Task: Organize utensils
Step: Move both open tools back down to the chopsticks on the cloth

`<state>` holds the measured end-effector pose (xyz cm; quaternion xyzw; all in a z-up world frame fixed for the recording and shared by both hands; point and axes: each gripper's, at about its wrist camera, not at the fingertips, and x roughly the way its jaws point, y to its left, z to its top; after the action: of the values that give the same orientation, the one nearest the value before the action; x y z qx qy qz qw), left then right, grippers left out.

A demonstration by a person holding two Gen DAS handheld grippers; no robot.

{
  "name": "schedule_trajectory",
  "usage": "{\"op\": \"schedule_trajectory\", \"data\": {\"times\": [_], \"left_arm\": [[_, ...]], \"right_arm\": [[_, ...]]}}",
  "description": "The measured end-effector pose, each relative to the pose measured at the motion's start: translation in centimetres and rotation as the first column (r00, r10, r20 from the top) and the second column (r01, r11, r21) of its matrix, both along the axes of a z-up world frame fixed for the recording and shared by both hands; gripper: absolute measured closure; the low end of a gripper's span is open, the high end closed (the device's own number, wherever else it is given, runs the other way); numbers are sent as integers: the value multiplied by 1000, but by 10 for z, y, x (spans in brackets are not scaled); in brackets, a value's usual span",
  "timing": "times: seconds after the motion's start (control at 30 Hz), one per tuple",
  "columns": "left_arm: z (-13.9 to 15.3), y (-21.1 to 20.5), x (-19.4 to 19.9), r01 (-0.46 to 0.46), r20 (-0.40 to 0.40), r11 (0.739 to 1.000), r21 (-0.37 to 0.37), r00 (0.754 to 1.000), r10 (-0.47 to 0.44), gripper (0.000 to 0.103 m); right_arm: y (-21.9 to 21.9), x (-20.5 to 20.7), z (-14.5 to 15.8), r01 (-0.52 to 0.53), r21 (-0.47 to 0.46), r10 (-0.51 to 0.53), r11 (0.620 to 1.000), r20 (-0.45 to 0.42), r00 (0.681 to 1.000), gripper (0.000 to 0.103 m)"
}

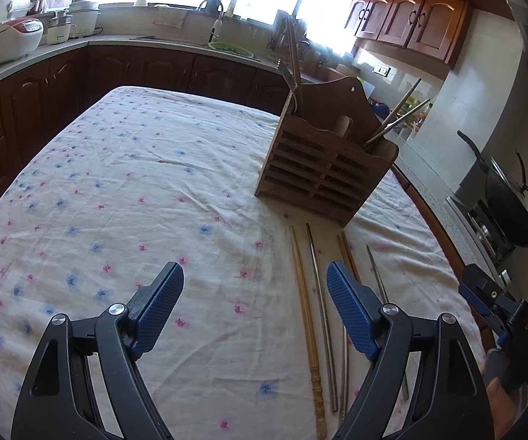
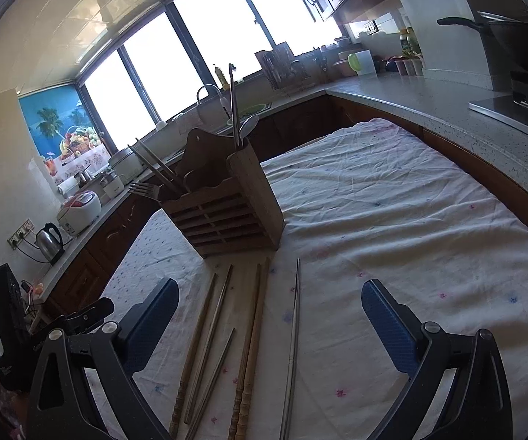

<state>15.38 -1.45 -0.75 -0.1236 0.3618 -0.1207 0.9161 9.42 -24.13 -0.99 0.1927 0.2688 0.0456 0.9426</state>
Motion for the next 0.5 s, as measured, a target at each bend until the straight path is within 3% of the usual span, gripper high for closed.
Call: {"op": "schedule_trajectory", "data": {"times": [0.13,0.2,0.3,0.37,0.5], "left_arm": [[-6,-9,7,23,-37,999,28,999,-22,21],[-9,-14,11,35,-55,999,40,998,-33,26],[-16,-23,23,65,-100,997,45,993,-60,39],[-20,-29,31,81,-122,996,45,990,-75,45],[-25,-42,50,105,-146,993,51,985,-96,46]], "right_arm": [[8,13,-7,-41,-34,39,999,-54,998,6],[12,23,-13,-67,-47,63,997,-95,993,26],[17,40,-23,-93,-52,85,994,-149,985,47],[20,52,-29,-111,-54,100,992,-179,979,55],[26,77,-38,-141,-67,123,988,-226,966,67]]}}
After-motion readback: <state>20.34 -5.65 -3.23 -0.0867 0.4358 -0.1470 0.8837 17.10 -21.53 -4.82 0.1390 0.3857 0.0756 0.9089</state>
